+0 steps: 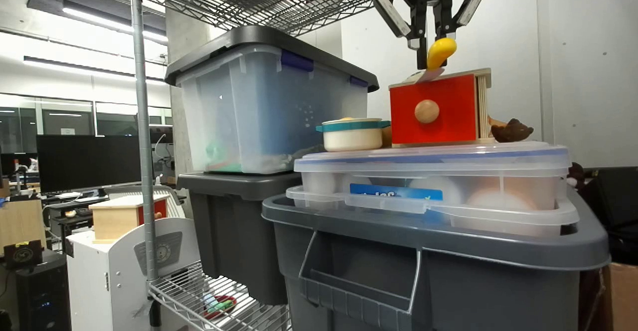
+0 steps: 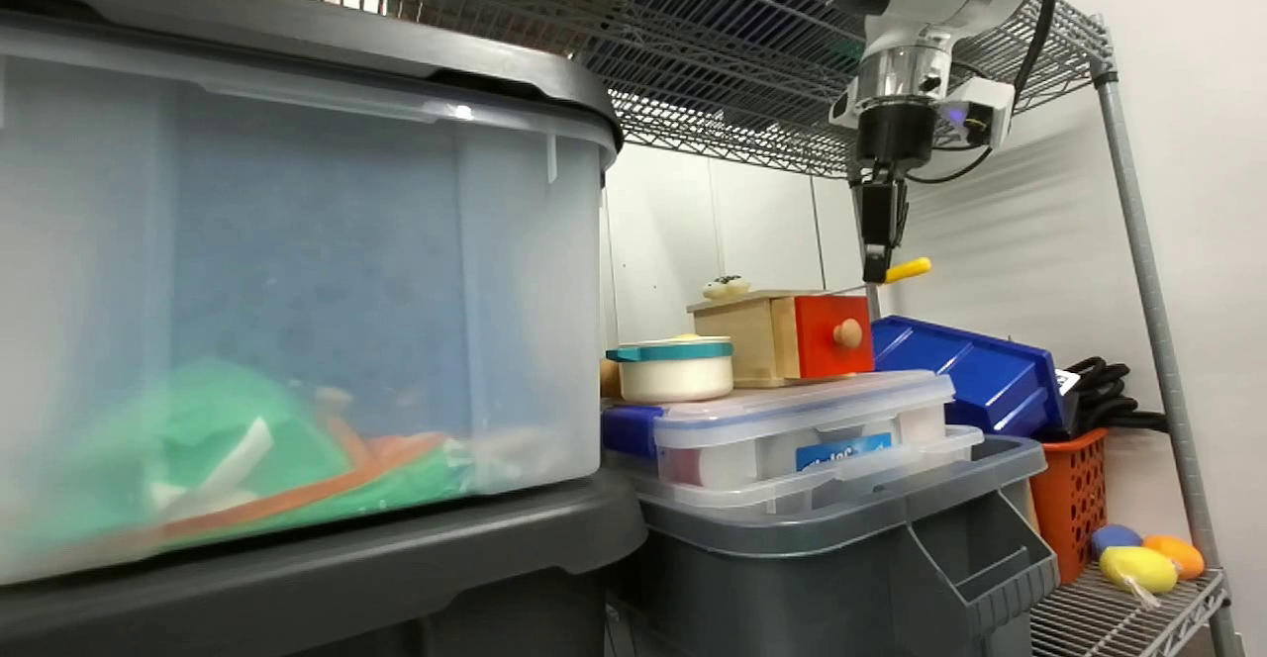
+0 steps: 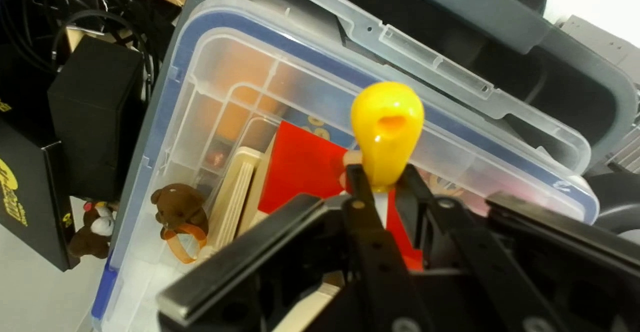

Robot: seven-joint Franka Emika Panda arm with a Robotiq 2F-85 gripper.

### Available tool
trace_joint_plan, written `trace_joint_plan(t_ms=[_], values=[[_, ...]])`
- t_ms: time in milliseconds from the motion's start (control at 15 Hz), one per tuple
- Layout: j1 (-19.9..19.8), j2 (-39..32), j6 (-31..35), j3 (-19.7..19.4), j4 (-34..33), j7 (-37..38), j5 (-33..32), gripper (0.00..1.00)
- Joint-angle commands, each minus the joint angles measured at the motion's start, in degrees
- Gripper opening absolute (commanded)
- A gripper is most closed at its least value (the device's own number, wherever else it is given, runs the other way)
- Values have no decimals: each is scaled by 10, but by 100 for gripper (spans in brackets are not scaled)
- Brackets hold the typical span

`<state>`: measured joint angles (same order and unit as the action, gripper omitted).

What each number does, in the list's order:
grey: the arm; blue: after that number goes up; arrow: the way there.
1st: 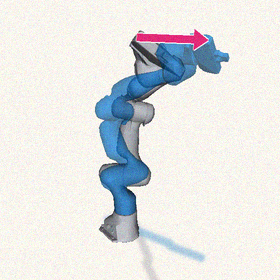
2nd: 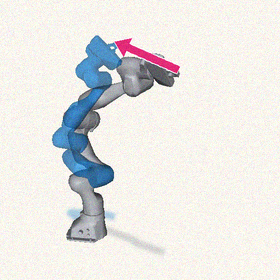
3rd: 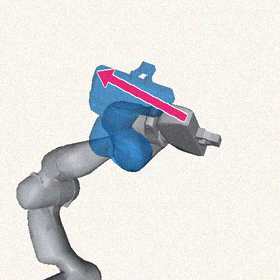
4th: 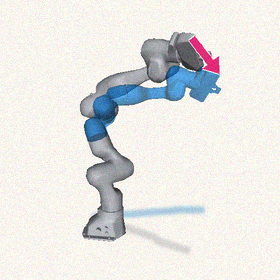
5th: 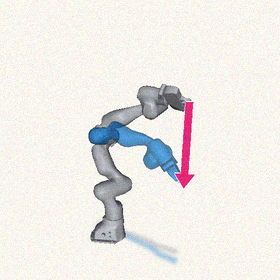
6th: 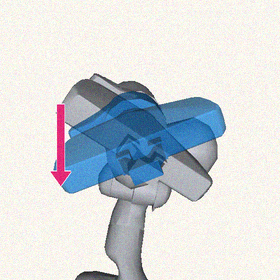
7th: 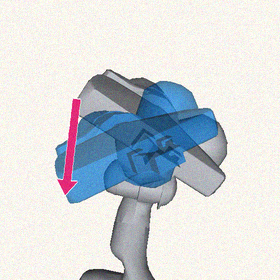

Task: Open the red drawer, pick up the knife from the top of the drawer and put it in the red drawer

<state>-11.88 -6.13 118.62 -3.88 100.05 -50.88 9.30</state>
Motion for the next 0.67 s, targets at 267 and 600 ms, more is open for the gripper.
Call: trace_joint_plan(t_ms=[267, 600], values=[[10, 35, -1, -9, 42, -12, 9, 5], [11, 47, 2, -11, 66, -13, 9, 5]])
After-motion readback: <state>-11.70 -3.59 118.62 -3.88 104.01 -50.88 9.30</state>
